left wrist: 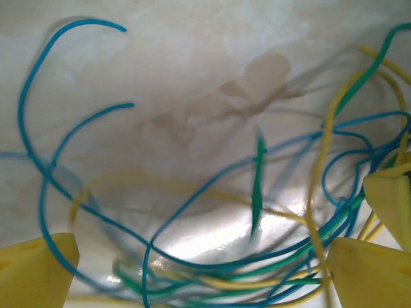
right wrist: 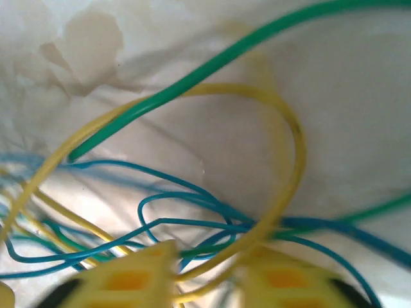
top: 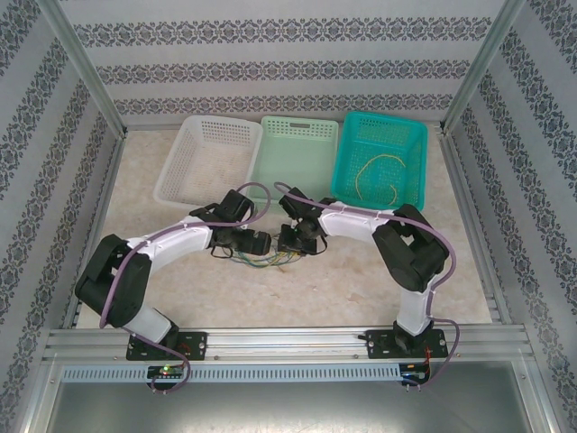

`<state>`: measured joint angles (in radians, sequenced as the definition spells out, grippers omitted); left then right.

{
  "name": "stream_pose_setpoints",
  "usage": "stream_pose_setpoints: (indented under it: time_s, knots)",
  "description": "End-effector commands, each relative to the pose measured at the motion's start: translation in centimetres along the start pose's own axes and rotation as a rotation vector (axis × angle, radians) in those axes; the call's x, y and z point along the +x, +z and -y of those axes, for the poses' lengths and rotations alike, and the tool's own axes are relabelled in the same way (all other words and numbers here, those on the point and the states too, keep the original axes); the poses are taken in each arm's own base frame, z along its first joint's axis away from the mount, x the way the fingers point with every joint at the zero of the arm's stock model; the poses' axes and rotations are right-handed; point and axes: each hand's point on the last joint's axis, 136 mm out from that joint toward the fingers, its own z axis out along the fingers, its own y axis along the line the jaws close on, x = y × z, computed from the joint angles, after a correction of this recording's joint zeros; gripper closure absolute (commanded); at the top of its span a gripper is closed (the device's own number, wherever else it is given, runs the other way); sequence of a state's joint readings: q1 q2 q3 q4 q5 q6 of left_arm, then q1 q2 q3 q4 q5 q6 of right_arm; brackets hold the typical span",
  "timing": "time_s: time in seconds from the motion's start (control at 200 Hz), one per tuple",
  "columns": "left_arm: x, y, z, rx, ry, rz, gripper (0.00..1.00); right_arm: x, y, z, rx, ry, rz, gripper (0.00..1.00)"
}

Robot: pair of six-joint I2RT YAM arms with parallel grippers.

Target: Untangle the cables

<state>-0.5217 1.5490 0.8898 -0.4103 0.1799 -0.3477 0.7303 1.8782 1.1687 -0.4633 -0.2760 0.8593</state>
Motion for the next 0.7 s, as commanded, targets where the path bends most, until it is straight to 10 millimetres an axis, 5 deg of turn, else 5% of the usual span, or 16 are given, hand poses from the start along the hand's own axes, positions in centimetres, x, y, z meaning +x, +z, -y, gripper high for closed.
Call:
stream_pose_setpoints:
  time_s: [0.0, 0.265, 0.495, 0.555, 0.694]
  knots:
    - [-0.9, 0.6, 1.0, 0.063, -0.023, 0.015, 0.01, -1.5, -1.3, 0.4, 0.053, -0.01, 0.135, 0.97]
    - [-1.3, 0.9, 1.9, 0.12, -0.034, 0.029, 0.09, -2.3, -9.3, -1.6, 0.066, -0.127, 0.397, 1.0]
    - [-2.6, 0.5, 4.0, 0.224, -0.011, 0.061, 0.19, -2.1, -12.5, -2.6, 0.042, -0.145, 0.523, 1.0]
    - [-2.6, 0.7, 4.1, 0.233, -0.008, 0.059, 0.27, -1.8, -13.0, -2.9, 0.034, -0.153, 0.541, 1.0]
    - [-2.1, 1.2, 4.3, 0.247, 0.006, 0.031, 0.65, -1.1, -13.8, -2.5, 0.042, -0.15, 0.587, 1.0]
